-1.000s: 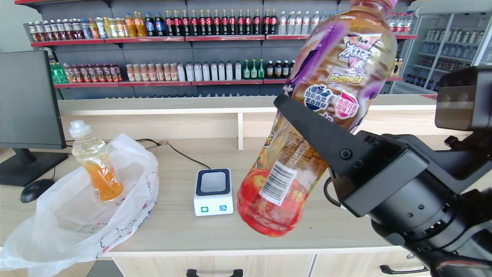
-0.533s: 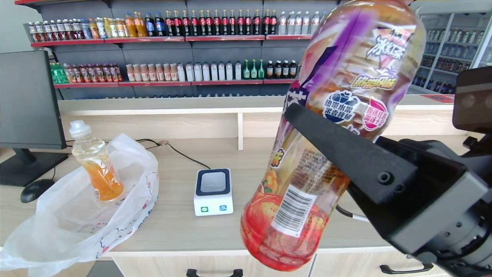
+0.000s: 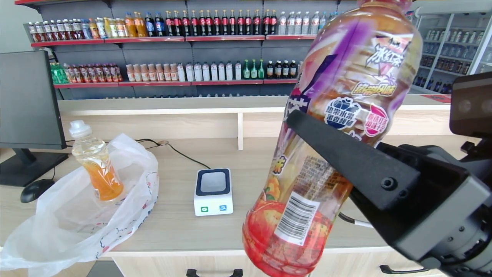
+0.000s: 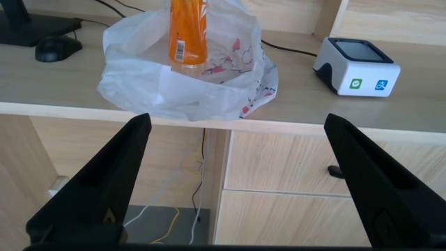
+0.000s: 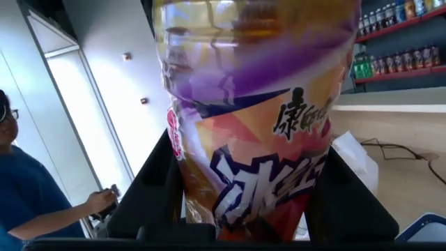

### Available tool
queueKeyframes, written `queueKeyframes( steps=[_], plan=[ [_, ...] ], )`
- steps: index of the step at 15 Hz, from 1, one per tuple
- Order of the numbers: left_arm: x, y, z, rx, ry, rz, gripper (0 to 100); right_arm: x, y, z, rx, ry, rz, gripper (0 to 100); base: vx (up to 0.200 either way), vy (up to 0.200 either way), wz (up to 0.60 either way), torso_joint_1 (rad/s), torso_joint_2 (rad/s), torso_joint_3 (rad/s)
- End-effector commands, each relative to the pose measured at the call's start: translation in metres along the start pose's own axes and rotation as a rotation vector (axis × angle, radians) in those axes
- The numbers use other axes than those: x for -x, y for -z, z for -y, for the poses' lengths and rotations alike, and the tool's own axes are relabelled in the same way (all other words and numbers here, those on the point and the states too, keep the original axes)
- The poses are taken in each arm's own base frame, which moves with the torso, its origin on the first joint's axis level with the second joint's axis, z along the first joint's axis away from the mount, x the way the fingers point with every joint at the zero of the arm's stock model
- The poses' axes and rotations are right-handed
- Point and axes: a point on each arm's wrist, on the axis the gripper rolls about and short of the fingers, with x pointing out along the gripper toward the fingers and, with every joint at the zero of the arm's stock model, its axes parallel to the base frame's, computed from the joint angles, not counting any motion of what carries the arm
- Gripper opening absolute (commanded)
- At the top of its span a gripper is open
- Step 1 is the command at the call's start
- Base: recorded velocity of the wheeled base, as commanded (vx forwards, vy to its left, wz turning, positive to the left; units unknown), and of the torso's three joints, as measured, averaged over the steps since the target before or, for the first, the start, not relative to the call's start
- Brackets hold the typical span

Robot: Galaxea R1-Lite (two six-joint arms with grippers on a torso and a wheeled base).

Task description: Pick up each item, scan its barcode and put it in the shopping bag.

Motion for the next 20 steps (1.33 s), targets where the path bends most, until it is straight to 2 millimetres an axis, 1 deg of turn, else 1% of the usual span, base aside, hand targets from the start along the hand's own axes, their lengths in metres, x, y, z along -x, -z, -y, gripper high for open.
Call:
queueKeyframes(
  steps=[1, 8, 12, 14, 15, 16, 18, 19, 20],
  plan=[
    [0.0, 0.0, 0.0, 0.0, 0.0, 0.001, 100, 0.001, 0.003, 0.002, -0.001, 0.006, -0.011, 0, 0.0, 0.0, 0.0, 0.0, 0.0, 0.0],
    [0.0, 0.0, 0.0, 0.0, 0.0, 0.001, 100, 0.003, 0.01, 0.005, 0.009, 0.024, -0.036, 0, 0.0, 0.0, 0.0, 0.0, 0.0, 0.0],
    [0.0, 0.0, 0.0, 0.0, 0.0, 0.001, 100, 0.004, 0.009, 0.009, 0.017, 0.041, -0.037, 0, 0.0, 0.0, 0.0, 0.0, 0.0, 0.0],
    [0.0, 0.0, 0.0, 0.0, 0.0, 0.001, 100, 0.009, 0.014, 0.012, 0.033, 0.071, -0.057, 0, 0.0, 0.0, 0.0, 0.0, 0.0, 0.0],
    [0.0, 0.0, 0.0, 0.0, 0.0, 0.001, 100, 0.018, 0.024, 0.017, 0.053, 0.133, -0.092, 0, 0.0, 0.0, 0.0, 0.0, 0.0, 0.0],
    [0.0, 0.0, 0.0, 0.0, 0.0, 0.001, 100, 0.018, 0.026, 0.018, 0.053, 0.145, -0.098, 0, 0.0, 0.0, 0.0, 0.0, 0.0, 0.0],
    [0.0, 0.0, 0.0, 0.0, 0.0, 0.001, 100, 0.016, 0.038, 0.04, 0.091, 0.28, -0.101, 0, 0.0, 0.0, 0.0, 0.0, 0.0, 0.0],
    [0.0, 0.0, 0.0, 0.0, 0.0, 0.001, 100, 0.015, 0.04, 0.047, 0.113, 0.311, -0.105, 0, 0.0, 0.0, 0.0, 0.0, 0.0, 0.0],
    [0.0, 0.0, 0.0, 0.0, 0.0, 0.001, 100, 0.017, 0.044, 0.06, 0.151, 0.357, -0.124, 0, 0.0, 0.0, 0.0, 0.0, 0.0, 0.0]
  ],
)
